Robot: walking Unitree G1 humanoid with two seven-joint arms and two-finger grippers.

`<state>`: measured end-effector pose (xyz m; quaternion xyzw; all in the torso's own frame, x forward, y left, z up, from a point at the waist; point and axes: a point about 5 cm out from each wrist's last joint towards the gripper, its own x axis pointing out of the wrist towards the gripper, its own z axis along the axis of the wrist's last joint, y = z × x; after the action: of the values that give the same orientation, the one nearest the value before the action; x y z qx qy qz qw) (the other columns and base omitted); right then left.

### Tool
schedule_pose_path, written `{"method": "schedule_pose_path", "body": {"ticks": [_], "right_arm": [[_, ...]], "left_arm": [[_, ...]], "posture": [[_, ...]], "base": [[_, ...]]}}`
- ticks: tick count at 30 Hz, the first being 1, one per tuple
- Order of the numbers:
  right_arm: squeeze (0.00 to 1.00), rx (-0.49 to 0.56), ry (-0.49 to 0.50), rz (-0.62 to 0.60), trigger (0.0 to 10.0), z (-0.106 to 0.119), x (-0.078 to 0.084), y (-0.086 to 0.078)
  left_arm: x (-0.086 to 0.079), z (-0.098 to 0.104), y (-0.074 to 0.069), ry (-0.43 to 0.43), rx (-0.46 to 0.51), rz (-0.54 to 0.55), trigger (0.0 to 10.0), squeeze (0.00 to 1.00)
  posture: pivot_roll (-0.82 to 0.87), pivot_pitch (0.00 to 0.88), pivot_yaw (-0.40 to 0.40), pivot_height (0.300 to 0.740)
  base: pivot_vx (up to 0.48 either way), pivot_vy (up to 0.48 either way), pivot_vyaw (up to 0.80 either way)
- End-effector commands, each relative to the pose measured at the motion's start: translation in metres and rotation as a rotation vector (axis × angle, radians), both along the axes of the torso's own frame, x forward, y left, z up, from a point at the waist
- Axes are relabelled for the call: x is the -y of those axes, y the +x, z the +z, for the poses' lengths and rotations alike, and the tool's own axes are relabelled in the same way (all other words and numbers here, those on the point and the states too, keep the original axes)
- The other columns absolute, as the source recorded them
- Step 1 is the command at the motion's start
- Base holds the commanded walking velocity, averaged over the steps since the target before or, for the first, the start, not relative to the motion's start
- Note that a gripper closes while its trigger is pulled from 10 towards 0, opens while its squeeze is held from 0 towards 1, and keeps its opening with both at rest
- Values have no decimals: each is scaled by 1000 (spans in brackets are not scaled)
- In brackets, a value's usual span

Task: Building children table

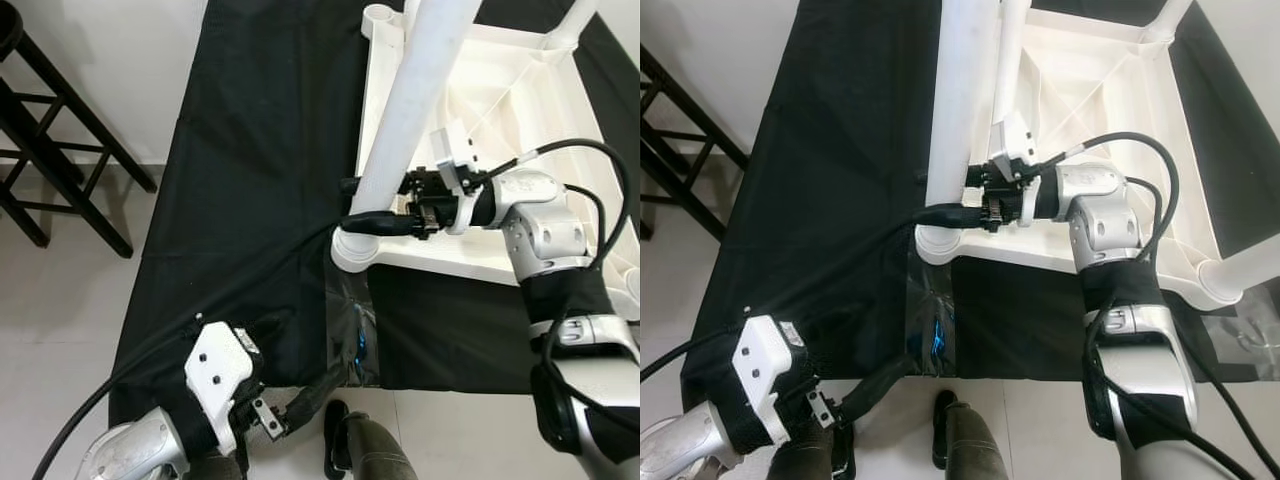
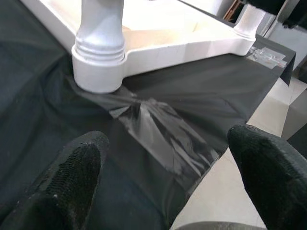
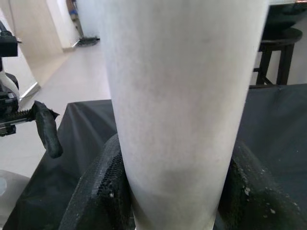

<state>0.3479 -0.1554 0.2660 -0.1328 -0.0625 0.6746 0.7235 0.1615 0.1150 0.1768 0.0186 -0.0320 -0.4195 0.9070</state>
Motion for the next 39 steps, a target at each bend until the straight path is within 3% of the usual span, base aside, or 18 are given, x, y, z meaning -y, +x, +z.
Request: {"method": "schedule_pose_path", "body": {"ticks": [1,5,7,9,11,12,14,17,23,25,28,29,32,33,34,35,36,39], "right_arm": [[0,-41,-22,19,0,-12,0,1],[0,-17,-46,-64,0,-19,5,0],[0,-57,-12,-355,0,-42,-3,-6],[0,-173,113,-1064,0,-90,-17,-26],[0,-173,113,-1064,0,-90,-17,-26],[0,-225,122,-1281,0,-104,-12,-38],[0,-252,16,-1242,0,-126,-24,-73],[0,-217,7,-1169,0,-122,-34,-75],[0,-226,56,-1206,0,-114,-44,-71],[0,-232,60,-1250,10000,-108,-52,-73],[20,-220,74,-1232,10000,-103,-53,-73],[1000,-209,129,-1181,10000,-92,-53,-68],[1000,-175,249,-1063,10000,-69,-50,-57],[1000,-138,233,-917,10000,-62,-55,-57],[1000,-138,233,-917,10000,-62,-55,-57],[839,-78,203,-790,10000,-56,-57,-57],[0,-32,156,-641,10000,-50,-56,-59],[0,55,71,-478,10000,-40,-47,-54]], "left_arm": [[0,0,-4,10,-14,-11,10000,0],[0,0,-4,12,-14,-4,10000,0],[-1,0,-4,11,-12,4,10000,0],[-4,-1,-5,9,-17,10,10000,0],[-4,-1,-5,9,-17,10,10000,0],[-5,-2,-6,9,-18,12,10000,0],[-8,0,-3,13,-16,6,10000,0],[-9,1,-1,24,-12,-3,10000,0],[-7,2,2,21,-4,-9,10000,0],[-6,1,3,20,-5,-17,10000,0],[-6,1,3,19,-6,-19,10000,0],[-6,2,4,17,-4,-22,10000,0],[-5,3,7,15,-1,-28,10000,0],[-5,2,7,13,-1,-30,10000,0],[-5,2,7,13,-1,-30,10000,0],[-3,2,7,12,-1,-32,10000,0],[-2,2,7,7,-3,-34,10000,0],[-1,2,6,4,-3,-35,10000,0]], "posture": [[200,360,-81,740],[186,355,-101,740],[173,354,-130,740],[160,349,-136,740],[160,349,-136,740],[160,349,-136,740],[159,338,-84,740],[159,340,-87,740],[159,328,-85,740],[155,326,-77,740],[154,324,-72,740],[150,323,-69,740],[143,322,-68,740],[141,321,-68,740],[141,321,-68,740],[146,321,-68,740],[147,320,-68,740],[150,319,-72,740]], "base": [[0,0,0],[0,0,0],[0,0,0],[0,0,0],[0,0,0],[0,0,0],[0,0,0],[0,0,0],[0,0,0],[0,0,0],[0,0,0],[0,0,0],[0,0,0],[0,0,0],[0,0,0],[0,0,0],[0,0,0],[0,0,0]]}}
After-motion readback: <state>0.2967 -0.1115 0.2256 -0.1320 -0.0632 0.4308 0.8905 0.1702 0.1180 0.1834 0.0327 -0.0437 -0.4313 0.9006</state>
